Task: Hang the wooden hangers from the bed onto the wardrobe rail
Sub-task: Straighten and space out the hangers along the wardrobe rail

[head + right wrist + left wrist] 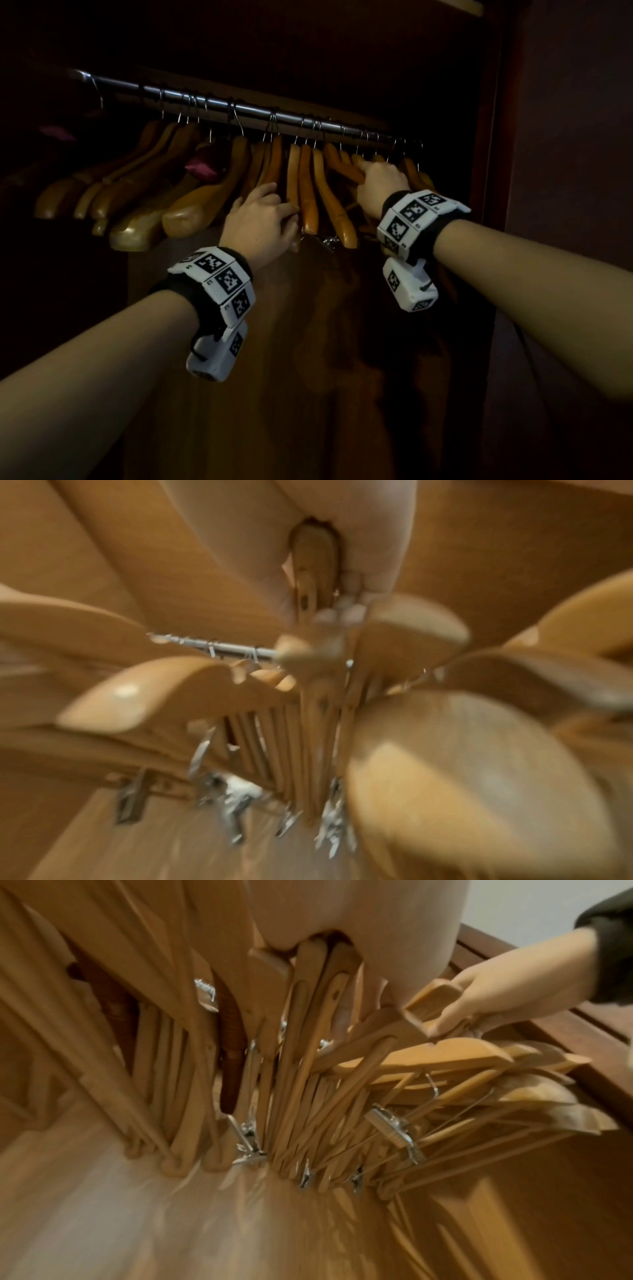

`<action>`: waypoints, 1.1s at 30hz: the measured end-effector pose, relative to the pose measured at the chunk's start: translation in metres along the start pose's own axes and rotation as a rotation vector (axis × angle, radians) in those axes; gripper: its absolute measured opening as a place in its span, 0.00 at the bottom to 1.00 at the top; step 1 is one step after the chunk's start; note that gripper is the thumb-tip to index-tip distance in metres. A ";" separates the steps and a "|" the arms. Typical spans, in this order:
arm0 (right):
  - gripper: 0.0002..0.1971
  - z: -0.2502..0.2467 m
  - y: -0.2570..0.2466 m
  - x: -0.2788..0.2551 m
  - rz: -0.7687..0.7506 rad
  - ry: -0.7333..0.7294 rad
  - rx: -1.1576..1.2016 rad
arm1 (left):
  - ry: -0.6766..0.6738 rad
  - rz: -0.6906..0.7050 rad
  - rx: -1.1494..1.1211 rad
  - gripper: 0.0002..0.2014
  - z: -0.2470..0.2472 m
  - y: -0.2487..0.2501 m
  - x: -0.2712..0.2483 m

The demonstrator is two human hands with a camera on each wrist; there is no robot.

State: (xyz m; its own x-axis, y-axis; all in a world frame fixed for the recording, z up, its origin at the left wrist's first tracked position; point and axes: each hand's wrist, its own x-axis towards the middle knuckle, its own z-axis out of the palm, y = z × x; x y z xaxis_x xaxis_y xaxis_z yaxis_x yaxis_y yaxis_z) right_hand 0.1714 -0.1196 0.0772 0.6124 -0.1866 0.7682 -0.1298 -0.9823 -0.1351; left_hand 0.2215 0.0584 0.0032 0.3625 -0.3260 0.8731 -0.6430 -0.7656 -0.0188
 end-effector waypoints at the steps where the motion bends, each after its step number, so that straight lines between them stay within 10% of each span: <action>1: 0.24 -0.002 0.000 0.003 0.003 0.006 -0.001 | 0.004 0.001 0.001 0.16 0.000 -0.001 0.000; 17: 0.23 -0.011 0.002 -0.010 -0.021 -0.160 -0.092 | 0.041 0.008 -0.025 0.16 0.005 -0.010 -0.001; 28: 0.17 -0.038 0.034 -0.104 0.007 -0.310 0.107 | 0.347 0.140 -0.258 0.16 0.037 0.033 -0.062; 33: 0.17 -0.015 0.053 -0.153 0.062 -0.443 0.166 | -0.021 0.290 -0.404 0.26 0.076 0.086 -0.146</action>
State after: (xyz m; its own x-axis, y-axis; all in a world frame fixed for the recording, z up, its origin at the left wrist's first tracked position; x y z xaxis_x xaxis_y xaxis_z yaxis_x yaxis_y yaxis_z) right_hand 0.0589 -0.1430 -0.0381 0.8855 -0.1985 0.4201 -0.0721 -0.9519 -0.2977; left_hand 0.1646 -0.0016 -0.1623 0.1406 -0.5081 0.8498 -0.9280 -0.3668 -0.0658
